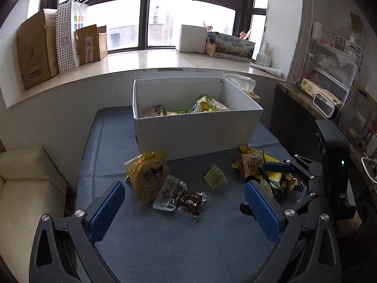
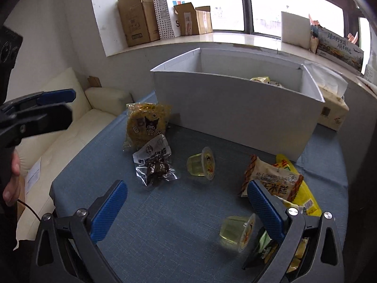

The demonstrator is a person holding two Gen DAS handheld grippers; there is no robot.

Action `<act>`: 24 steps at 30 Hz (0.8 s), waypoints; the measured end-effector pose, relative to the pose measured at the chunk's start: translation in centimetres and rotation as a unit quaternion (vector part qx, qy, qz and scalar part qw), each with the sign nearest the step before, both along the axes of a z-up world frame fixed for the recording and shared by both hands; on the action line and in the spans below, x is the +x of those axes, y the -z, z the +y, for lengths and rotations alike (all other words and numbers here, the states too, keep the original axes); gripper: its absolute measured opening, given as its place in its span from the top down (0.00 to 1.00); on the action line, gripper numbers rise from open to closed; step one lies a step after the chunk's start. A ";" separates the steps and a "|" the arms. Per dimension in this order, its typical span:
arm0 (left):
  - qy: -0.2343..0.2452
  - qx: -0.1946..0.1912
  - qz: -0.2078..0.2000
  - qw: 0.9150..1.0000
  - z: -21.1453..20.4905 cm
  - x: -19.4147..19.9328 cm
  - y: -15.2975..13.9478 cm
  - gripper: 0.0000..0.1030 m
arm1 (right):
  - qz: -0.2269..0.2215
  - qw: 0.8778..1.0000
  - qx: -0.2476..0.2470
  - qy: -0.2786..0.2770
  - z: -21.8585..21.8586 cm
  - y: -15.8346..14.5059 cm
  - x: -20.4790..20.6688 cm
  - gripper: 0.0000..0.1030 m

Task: Organize snacks
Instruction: 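Grasp the clear jelly cup with the right gripper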

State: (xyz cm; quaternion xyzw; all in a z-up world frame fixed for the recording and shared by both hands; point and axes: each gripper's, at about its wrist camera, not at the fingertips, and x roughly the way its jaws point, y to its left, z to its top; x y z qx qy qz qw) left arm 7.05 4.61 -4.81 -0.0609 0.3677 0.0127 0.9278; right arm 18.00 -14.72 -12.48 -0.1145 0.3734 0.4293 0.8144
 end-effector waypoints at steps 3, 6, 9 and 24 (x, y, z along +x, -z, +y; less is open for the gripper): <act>-0.012 -0.005 0.005 1.000 0.5 -0.5 0.8 0.00 | 0.014 1.000 -0.007 0.011 1.6 0.9 1.5 0.00; -0.016 -0.011 0.012 1.000 0.8 -0.7 1.6 0.00 | 0.031 0.999 -0.015 0.031 3.2 2.0 3.2 0.00; -0.021 -0.010 0.023 0.999 1.0 -0.8 2.4 0.00 | 0.055 0.997 -0.023 0.047 4.5 3.1 4.5 0.00; -0.031 -0.028 0.051 0.998 1.7 -0.8 4.8 0.00 | 0.034 0.993 -0.082 0.073 6.0 5.3 5.5 0.58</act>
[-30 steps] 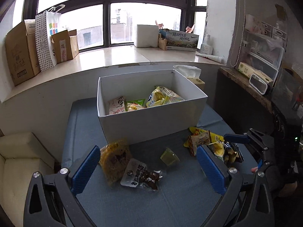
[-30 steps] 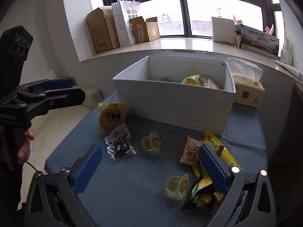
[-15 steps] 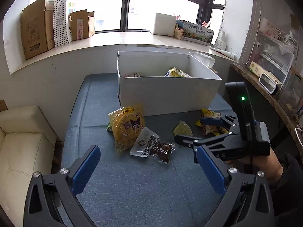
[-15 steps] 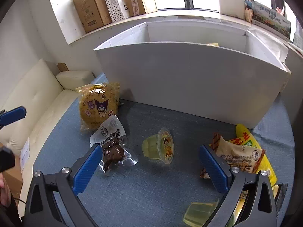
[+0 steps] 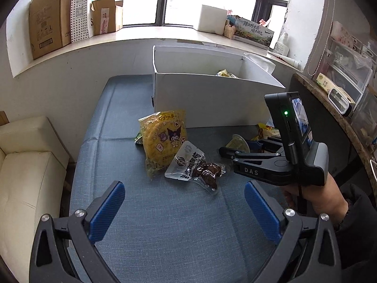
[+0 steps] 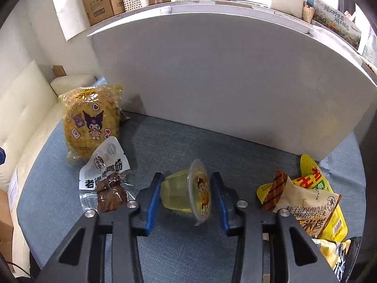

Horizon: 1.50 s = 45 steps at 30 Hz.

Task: Organize snacks
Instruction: 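Grasp the clear jelly cup with the right gripper, then lift the jelly cup with the right gripper while the left grasps the brown meat pack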

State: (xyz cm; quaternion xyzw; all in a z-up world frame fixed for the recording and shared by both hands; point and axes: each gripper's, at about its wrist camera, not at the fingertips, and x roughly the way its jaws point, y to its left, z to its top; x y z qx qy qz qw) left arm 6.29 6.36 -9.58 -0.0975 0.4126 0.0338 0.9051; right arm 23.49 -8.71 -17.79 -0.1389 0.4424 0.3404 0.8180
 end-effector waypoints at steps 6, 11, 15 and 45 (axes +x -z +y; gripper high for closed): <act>0.008 0.007 0.016 1.000 -0.3 1.4 1.2 0.00 | -0.024 1.000 0.013 0.012 -2.6 -2.1 -1.7 0.68; 0.029 -0.001 0.034 0.999 -1.3 3.5 2.7 0.00 | -0.033 0.998 0.051 0.017 -5.8 -4.9 -3.7 0.68; 0.026 0.004 0.068 0.997 -2.6 5.6 4.8 0.00 | -0.037 0.996 0.082 0.026 -9.0 -6.8 -5.4 0.68; 0.066 -0.004 0.071 0.995 -0.5 7.9 4.9 0.49 | -0.026 0.993 0.113 0.038 -9.9 -6.8 -5.9 0.68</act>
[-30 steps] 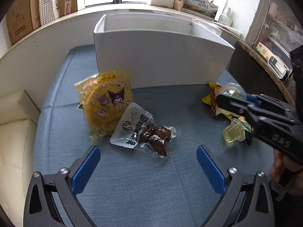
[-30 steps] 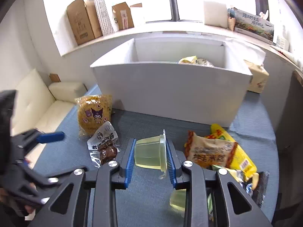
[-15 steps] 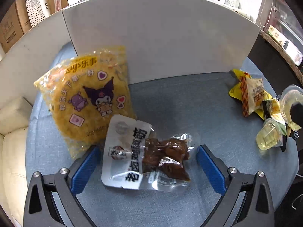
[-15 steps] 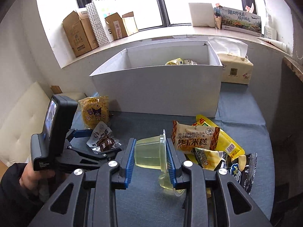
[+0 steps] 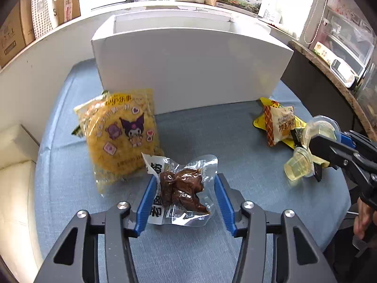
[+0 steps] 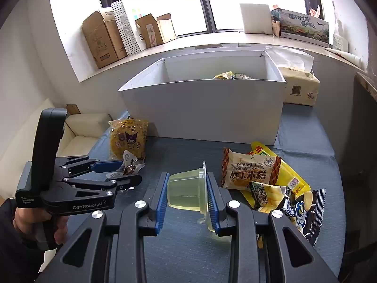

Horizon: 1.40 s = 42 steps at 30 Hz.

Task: Organize snacks
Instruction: 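Lift the jelly cup with the right gripper while the left grasps the brown meat pack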

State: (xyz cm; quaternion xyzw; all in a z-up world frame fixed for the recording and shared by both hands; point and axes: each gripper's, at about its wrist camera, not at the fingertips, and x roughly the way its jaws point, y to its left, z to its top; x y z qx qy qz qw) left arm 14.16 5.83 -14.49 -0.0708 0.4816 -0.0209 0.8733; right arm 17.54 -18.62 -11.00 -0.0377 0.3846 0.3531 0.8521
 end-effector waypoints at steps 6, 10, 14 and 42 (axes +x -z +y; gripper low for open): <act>-0.009 -0.025 -0.026 0.999 1.1 -2.9 -1.6 0.70 | -0.004 1.000 0.001 0.002 -0.1 -0.3 -0.1 0.68; -0.004 -0.017 -0.012 1.000 1.1 -3.0 -1.7 0.71 | 0.000 1.000 -0.002 0.001 0.1 0.0 0.0 0.68; -0.002 -0.012 -0.005 1.000 1.1 -3.1 -1.2 0.66 | 0.002 1.000 -0.003 -0.002 0.3 0.2 -0.1 0.68; -0.016 0.033 0.010 0.999 1.5 -2.7 2.8 0.16 | 0.018 1.000 0.001 -0.015 0.9 1.3 -0.1 0.68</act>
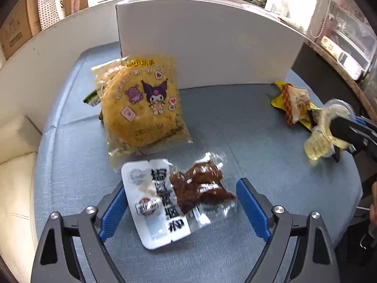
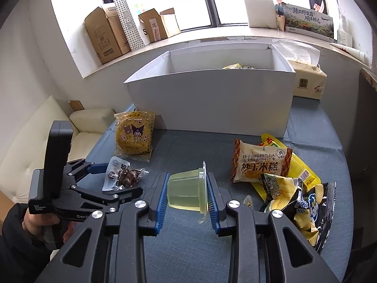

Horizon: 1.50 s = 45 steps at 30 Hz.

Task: Organize snacks
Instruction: 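Lift the jelly cup with the right gripper while the left grasps the brown meat pack, then lower the jelly cup and meat pack into the white box and open both grippers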

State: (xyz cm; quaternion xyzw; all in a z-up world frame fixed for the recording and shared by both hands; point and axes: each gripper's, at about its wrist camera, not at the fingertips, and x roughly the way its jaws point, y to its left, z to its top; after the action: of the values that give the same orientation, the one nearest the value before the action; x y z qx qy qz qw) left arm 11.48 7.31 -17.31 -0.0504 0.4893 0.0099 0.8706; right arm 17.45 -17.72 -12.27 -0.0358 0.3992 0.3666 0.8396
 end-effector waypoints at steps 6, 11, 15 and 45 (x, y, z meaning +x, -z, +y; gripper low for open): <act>0.014 0.004 -0.012 1.000 -0.9 -0.9 -1.7 0.43 | 0.001 1.000 0.003 0.002 -0.2 0.0 0.1 0.68; 0.001 -0.022 -0.023 0.999 -0.3 -1.6 -2.1 0.44 | 0.001 1.000 0.004 -0.002 0.0 -0.1 -0.1 0.68; -0.002 -0.030 -0.042 0.999 0.3 -2.3 -3.3 0.44 | 0.000 1.000 0.005 -0.001 0.0 -0.3 -0.1 0.68; -0.004 0.033 -0.154 0.988 0.2 14.3 -18.9 0.41 | -0.059 0.996 0.032 0.051 3.4 -10.9 16.4 0.68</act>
State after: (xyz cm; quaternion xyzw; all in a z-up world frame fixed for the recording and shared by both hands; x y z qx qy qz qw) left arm 25.82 7.48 1.59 -0.0251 0.3488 0.0217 0.9366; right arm 33.84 -14.31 -1.37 -0.0105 0.3382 0.3328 0.8802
